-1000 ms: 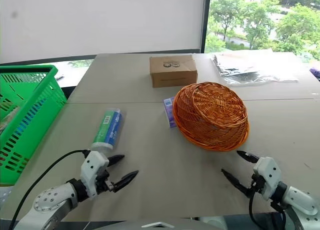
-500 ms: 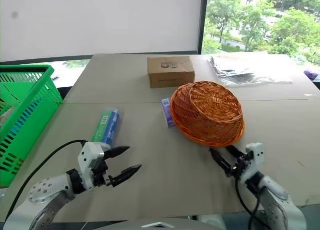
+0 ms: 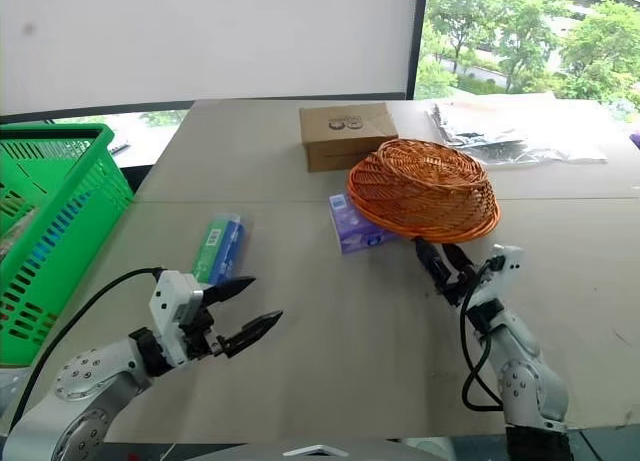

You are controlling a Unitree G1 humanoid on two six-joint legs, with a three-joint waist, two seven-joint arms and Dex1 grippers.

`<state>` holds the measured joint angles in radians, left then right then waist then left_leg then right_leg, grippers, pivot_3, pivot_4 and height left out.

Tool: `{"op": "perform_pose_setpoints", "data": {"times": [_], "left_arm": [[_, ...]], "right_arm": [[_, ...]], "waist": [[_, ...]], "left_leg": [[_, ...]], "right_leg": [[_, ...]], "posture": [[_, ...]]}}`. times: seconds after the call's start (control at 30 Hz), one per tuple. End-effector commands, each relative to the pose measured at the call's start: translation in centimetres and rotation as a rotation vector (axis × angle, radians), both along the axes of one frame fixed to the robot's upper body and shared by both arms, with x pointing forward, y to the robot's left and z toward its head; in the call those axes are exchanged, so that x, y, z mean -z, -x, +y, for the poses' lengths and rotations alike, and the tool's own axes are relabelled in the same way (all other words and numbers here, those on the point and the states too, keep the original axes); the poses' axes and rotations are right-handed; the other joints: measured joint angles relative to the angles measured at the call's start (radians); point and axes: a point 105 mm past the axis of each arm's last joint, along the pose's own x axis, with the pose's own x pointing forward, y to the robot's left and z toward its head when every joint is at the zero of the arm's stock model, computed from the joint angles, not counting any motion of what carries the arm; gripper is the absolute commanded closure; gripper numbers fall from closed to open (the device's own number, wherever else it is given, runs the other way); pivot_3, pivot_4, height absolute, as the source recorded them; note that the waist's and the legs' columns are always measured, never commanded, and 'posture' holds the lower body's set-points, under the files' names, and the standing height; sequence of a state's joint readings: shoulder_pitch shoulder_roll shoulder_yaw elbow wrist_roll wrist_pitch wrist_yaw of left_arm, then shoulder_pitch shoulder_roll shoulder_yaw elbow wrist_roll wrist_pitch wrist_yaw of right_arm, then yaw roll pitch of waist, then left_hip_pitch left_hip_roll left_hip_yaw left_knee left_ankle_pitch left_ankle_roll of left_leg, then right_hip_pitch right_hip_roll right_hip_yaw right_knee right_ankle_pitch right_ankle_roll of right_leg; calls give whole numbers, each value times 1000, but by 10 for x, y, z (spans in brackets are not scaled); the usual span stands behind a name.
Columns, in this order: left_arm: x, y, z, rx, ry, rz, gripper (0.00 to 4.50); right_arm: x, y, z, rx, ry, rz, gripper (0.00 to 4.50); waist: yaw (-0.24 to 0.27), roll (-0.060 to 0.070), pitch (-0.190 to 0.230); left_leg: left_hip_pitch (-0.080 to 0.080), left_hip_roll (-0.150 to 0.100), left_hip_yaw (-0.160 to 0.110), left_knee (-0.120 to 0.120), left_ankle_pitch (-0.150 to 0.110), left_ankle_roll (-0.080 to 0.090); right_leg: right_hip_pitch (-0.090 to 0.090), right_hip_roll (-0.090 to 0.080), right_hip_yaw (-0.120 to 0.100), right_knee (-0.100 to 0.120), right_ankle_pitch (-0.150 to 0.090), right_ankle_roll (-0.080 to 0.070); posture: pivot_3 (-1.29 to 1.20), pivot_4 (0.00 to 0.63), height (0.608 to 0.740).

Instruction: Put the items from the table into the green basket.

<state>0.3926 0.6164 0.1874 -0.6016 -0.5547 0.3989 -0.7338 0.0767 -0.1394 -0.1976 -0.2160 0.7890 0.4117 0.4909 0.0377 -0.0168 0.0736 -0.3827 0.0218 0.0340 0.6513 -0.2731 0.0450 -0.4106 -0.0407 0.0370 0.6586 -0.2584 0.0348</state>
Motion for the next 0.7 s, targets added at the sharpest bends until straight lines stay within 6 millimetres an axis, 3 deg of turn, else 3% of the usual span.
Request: {"op": "perform_pose_setpoints", "data": {"times": [0.03, 0.33, 0.7], "left_arm": [[-10, 1, -6, 18, 8, -44, 49], [-7, 0, -6, 17, 10, -40, 49], [-4, -3, -8, 17, 11, -45, 49]], "right_arm": [[-16, -3, -4, 23, -35, -51, 0], [-35, 1, -2, -38, -231, -72, 0], [-38, -21, -15, 67, -289, -71, 0]], "waist": [[2, 0, 0], [2, 0, 0], [2, 0, 0]], "left_leg": [[0, 0, 0, 0, 0, 0], [1, 0, 1, 2, 0, 0], [1, 0, 1, 2, 0, 0]], "right_leg": [[0, 2, 0, 0, 0, 0], [1, 4, 1, 2, 0, 0], [1, 6, 1, 2, 0, 1]], "posture": [[167, 57, 740], [157, 54, 740], [166, 54, 740]]}}
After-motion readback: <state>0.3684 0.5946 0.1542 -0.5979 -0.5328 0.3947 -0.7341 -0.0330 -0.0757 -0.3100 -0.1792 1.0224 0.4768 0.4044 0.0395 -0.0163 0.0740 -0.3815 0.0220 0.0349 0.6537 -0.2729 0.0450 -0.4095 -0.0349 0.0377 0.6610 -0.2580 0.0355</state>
